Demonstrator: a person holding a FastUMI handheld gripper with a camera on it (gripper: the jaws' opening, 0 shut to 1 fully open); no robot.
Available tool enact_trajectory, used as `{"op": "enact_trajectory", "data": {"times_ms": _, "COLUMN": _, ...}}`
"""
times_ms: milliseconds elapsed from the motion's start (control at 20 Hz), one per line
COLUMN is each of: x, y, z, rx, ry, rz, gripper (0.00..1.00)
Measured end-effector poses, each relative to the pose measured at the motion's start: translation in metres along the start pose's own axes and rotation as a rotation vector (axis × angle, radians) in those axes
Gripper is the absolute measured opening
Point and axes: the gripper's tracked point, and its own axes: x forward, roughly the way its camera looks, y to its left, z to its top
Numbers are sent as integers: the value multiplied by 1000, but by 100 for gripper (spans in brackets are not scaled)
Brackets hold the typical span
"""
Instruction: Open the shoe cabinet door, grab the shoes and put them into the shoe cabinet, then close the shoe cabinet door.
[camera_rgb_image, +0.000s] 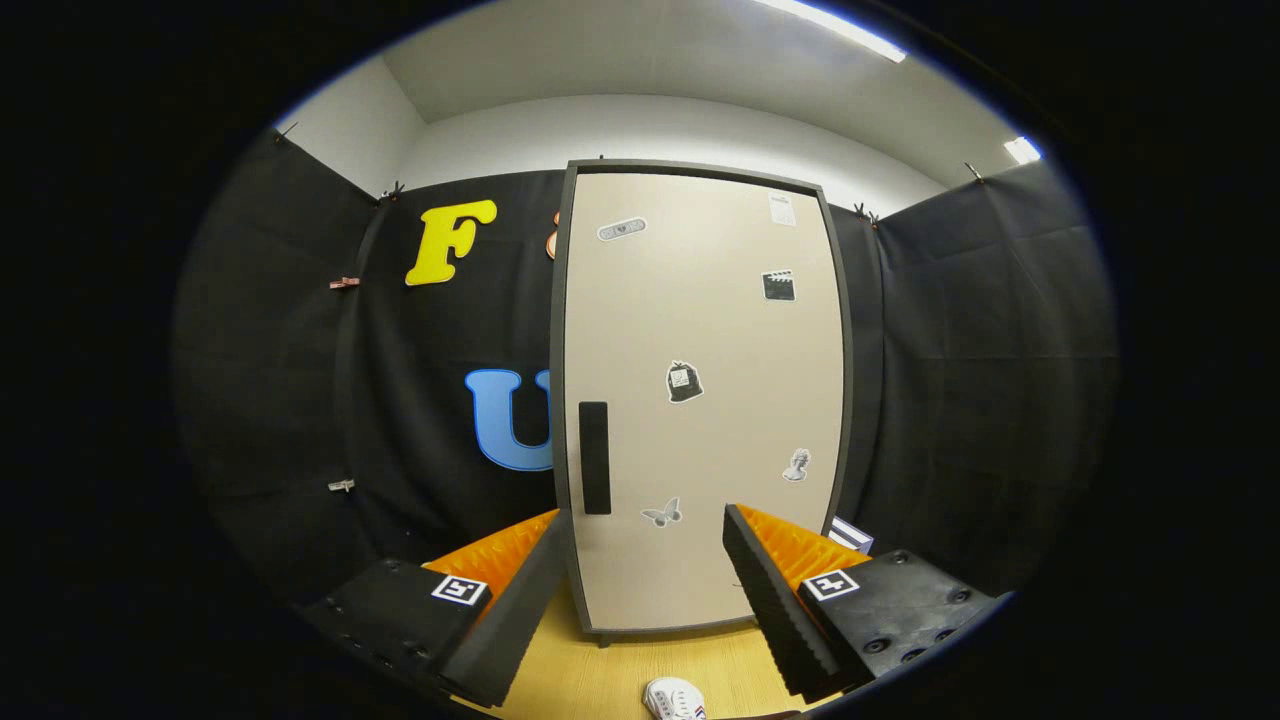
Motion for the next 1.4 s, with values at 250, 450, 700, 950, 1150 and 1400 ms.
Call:
{"op": "enact_trajectory", "data": {"times_ms": 250, "x": 13, "y": 6, "z": -3, "rx": 3, "ry": 11, "rz": 8, "gripper": 98}}
{"op": "enact_trajectory", "data": {"times_ms": 450, "x": 31, "y": 14, "z": -5, "rx": 5, "ry": 16, "rz": 16, "gripper": 98}}
{"op": "enact_trajectory", "data": {"times_ms": 700, "x": 67, "y": 25, "z": -10, "rx": 8, "ry": 29, "rz": 27, "gripper": 98}}
{"op": "enact_trajectory", "data": {"times_ms": 950, "x": 109, "y": 36, "z": -20, "rx": 13, "ry": 56, "rz": 38, "gripper": 98}}
{"op": "enact_trajectory", "data": {"times_ms": 1150, "x": 140, "y": 43, "z": -31, "rx": 22, "ry": 76, "rz": 39, "gripper": 98}}
{"op": "enact_trajectory", "data": {"times_ms": 1400, "x": 173, "y": 42, "z": -44, "rx": 38, "ry": 99, "rz": 26, "gripper": 98}}
